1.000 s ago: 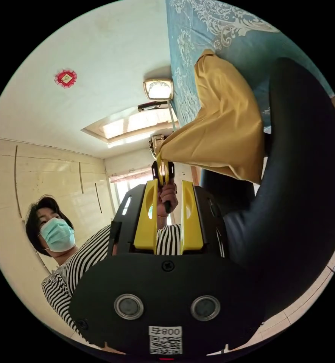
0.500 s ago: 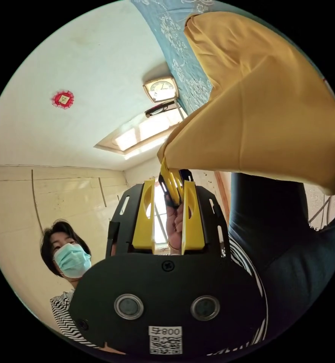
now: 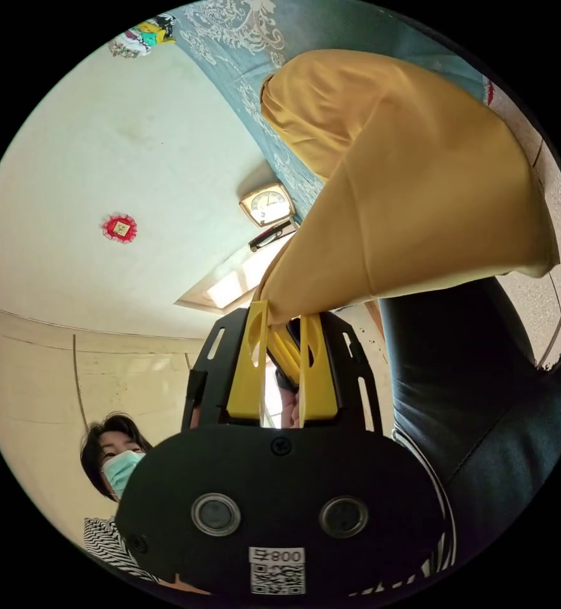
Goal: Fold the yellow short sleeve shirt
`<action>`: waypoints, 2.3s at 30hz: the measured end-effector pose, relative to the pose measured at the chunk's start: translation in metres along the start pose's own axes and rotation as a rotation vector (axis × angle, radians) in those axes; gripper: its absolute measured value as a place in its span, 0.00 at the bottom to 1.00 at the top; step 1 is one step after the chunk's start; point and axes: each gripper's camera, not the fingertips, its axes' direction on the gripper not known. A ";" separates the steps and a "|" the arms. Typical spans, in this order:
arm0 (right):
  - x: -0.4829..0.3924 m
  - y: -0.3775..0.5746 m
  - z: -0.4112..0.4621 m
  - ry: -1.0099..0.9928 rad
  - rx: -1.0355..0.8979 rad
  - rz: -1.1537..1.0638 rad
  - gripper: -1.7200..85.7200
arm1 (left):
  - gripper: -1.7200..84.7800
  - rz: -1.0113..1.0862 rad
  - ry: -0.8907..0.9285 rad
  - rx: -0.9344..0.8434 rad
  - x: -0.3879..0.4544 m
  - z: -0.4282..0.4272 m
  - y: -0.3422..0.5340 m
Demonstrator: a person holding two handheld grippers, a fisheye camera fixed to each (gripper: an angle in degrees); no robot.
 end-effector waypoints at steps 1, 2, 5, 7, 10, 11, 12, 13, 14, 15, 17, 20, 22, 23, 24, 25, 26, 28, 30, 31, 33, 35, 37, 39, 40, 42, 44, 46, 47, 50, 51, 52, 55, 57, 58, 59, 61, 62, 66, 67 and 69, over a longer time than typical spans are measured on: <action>0.001 -0.001 -0.002 -0.008 0.020 -0.001 0.09 | 0.05 0.000 -0.004 -0.002 0.001 0.000 -0.001; 0.001 -0.003 -0.002 -0.009 0.025 -0.005 0.08 | 0.05 -0.002 -0.004 -0.001 0.002 0.000 -0.002; 0.001 -0.006 -0.004 -0.003 0.021 -0.024 0.05 | 0.05 0.016 -0.028 -0.022 0.008 0.000 -0.006; 0.000 -0.008 -0.005 0.035 0.002 -0.033 0.04 | 0.06 0.035 -0.049 -0.047 0.011 -0.003 -0.009; 0.000 -0.013 -0.006 0.080 -0.021 -0.046 0.03 | 0.07 0.074 -0.052 -0.055 0.016 -0.015 -0.012; 0.000 -0.015 -0.007 0.098 -0.026 -0.051 0.03 | 0.08 0.073 -0.046 -0.052 0.016 -0.022 -0.015; 0.000 -0.016 -0.008 0.105 -0.025 -0.057 0.03 | 0.09 0.067 -0.041 -0.049 0.015 -0.025 -0.016; 0.001 -0.018 -0.010 0.112 -0.021 -0.061 0.03 | 0.10 0.058 -0.037 -0.027 0.014 -0.033 -0.018; 0.003 -0.021 -0.012 0.118 -0.025 -0.062 0.03 | 0.11 0.039 -0.053 -0.005 0.013 -0.039 -0.022; 0.003 -0.022 -0.012 0.123 -0.029 -0.064 0.03 | 0.11 0.027 -0.063 -0.003 0.012 -0.041 -0.026; 0.003 -0.025 -0.011 0.168 -0.060 -0.083 0.03 | 0.15 -0.048 -0.102 -0.019 0.003 -0.041 -0.044; 0.008 -0.032 -0.013 0.184 -0.087 -0.087 0.03 | 0.18 -0.114 -0.065 -0.057 -0.007 -0.029 -0.069; 0.010 -0.035 -0.015 0.204 -0.094 -0.097 0.03 | 0.18 -0.131 -0.088 -0.076 -0.009 -0.021 -0.083; 0.011 -0.038 -0.016 0.210 -0.102 -0.106 0.03 | 0.18 -0.152 -0.059 -0.077 -0.011 -0.016 -0.091; 0.013 -0.040 -0.017 0.209 -0.106 -0.106 0.03 | 0.18 -0.165 -0.037 -0.072 -0.011 -0.014 -0.095; 0.015 -0.042 -0.018 0.209 -0.111 -0.105 0.03 | 0.19 -0.175 -0.012 -0.064 -0.009 -0.010 -0.103; 0.018 -0.045 -0.019 0.215 -0.118 -0.108 0.03 | 0.19 -0.167 -0.026 -0.067 -0.004 -0.007 -0.112; 0.022 -0.050 -0.019 0.224 -0.126 -0.109 0.03 | 0.19 -0.152 -0.057 -0.078 0.004 -0.001 -0.125; 0.027 -0.055 -0.020 0.226 -0.134 -0.109 0.03 | 0.19 -0.158 -0.064 -0.084 0.010 0.005 -0.140; 0.031 -0.059 -0.021 0.229 -0.138 -0.111 0.03 | 0.19 -0.157 -0.077 -0.093 0.016 0.010 -0.150; 0.036 -0.064 -0.022 0.232 -0.145 -0.112 0.03 | 0.19 -0.146 -0.114 -0.113 0.025 0.019 -0.167; 0.044 -0.072 -0.025 0.240 -0.151 -0.114 0.03 | 0.18 -0.140 -0.148 -0.145 0.037 0.033 -0.189; 0.051 -0.078 -0.028 0.242 -0.152 -0.112 0.02 | 0.18 -0.134 -0.167 -0.166 0.045 0.044 -0.206; 0.059 -0.083 -0.032 0.244 -0.154 -0.111 0.02 | 0.17 -0.132 -0.182 -0.173 0.054 0.056 -0.221; 0.064 -0.087 -0.034 0.246 -0.153 -0.109 0.02 | 0.17 -0.130 -0.191 -0.175 0.061 0.064 -0.231; 0.072 -0.093 -0.038 0.247 -0.154 -0.109 0.02 | 0.15 -0.127 -0.213 -0.186 0.070 0.077 -0.245; 0.082 -0.101 -0.044 0.256 -0.158 -0.109 0.03 | 0.11 -0.126 -0.237 -0.192 0.083 0.092 -0.261; 0.090 -0.107 -0.048 0.260 -0.163 -0.111 0.03 | 0.07 -0.120 -0.260 -0.196 0.093 0.102 -0.271; 0.095 -0.111 -0.051 0.262 -0.166 -0.112 0.03 | 0.07 -0.117 -0.266 -0.192 0.102 0.108 -0.276; 0.102 -0.119 -0.063 0.256 -0.168 -0.134 0.03 | 0.06 -0.092 -0.244 -0.174 0.130 0.120 -0.286; 0.102 -0.121 -0.066 0.253 -0.170 -0.143 0.03 | 0.05 -0.082 -0.236 -0.172 0.137 0.124 -0.288; 0.101 -0.123 -0.072 0.252 -0.170 -0.168 0.03 | 0.05 -0.062 -0.218 -0.169 0.152 0.131 -0.293; 0.091 -0.125 -0.090 0.245 -0.168 -0.252 0.03 | 0.05 0.018 -0.163 -0.177 0.198 0.155 -0.307; 0.081 -0.124 -0.102 0.238 -0.161 -0.312 0.03 | 0.05 0.078 -0.133 -0.194 0.231 0.175 -0.316; 0.074 -0.124 -0.111 0.228 -0.155 -0.353 0.03 | 0.05 0.118 -0.117 -0.207 0.253 0.189 -0.322; 0.068 -0.123 -0.120 0.212 -0.147 -0.393 0.03 | 0.05 0.156 -0.101 -0.217 0.276 0.204 -0.328; 0.058 -0.122 -0.135 0.186 -0.130 -0.454 0.03 | 0.05 0.212 -0.076 -0.240 0.309 0.227 -0.336; 0.052 -0.122 -0.145 0.164 -0.117 -0.492 0.03 | 0.05 0.246 -0.060 -0.253 0.330 0.243 -0.342; 0.039 -0.126 -0.176 0.114 -0.083 -0.594 0.03 | 0.05 0.323 -0.031 -0.297 0.389 0.295 -0.362; 0.037 -0.130 -0.186 0.101 -0.073 -0.619 0.02 | 0.05 0.338 -0.028 -0.312 0.406 0.313 -0.370; 0.034 -0.139 -0.202 0.086 -0.059 -0.655 0.02 | 0.05 0.358 -0.026 -0.333 0.429 0.343 -0.385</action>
